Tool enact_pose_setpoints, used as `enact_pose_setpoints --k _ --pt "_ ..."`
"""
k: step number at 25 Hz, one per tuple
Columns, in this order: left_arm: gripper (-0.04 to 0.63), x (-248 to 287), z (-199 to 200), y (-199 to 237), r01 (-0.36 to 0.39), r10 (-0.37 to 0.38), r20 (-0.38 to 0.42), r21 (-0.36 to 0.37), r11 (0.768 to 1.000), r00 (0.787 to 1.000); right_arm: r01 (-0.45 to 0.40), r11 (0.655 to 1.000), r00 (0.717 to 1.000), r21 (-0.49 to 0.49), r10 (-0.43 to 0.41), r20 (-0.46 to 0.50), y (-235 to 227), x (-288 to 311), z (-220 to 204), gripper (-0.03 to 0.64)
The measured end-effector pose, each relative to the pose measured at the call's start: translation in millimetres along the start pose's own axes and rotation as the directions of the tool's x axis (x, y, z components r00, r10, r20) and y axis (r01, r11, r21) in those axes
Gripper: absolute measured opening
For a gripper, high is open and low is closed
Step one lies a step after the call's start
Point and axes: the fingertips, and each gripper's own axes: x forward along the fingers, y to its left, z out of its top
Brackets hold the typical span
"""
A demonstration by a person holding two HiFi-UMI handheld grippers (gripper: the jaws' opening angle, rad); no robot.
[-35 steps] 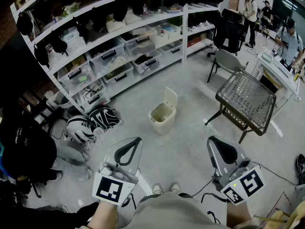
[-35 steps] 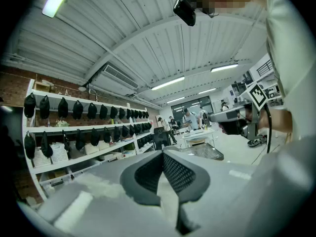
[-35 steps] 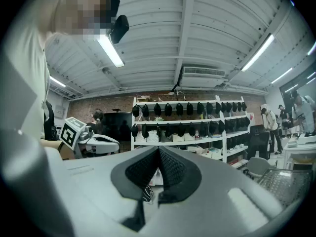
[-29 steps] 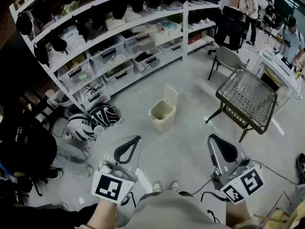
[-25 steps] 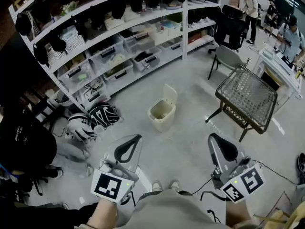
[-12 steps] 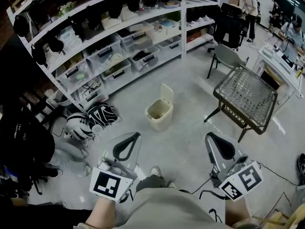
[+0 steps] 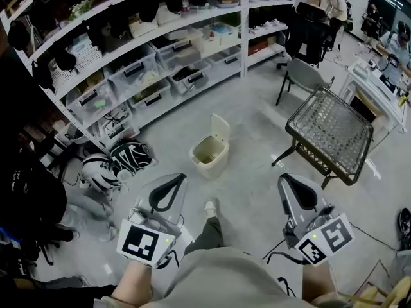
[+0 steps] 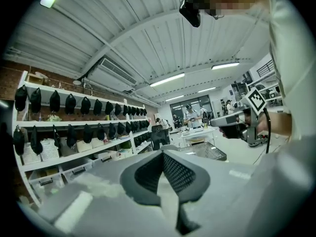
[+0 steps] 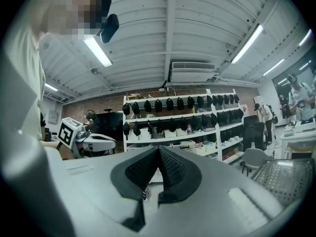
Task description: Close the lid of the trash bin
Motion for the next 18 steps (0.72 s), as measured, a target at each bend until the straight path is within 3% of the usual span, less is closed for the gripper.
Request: enact_pose_setpoints --k 9,18 --pt "0.003 77 -12 56 0.046 -0.046 -0.028 -0.011 0.999 0.999 0.018 0.999 0.998 0.029 -0.016 -0.068 -45 86 -16 0.003" --pt "0.002 164 -40 163 0.054 -0.058 -0.093 -0.046 0.997 0.994 0.032 0.999 0.99 0.042 -0.026 -0.142 -90 225 -25 0.003"
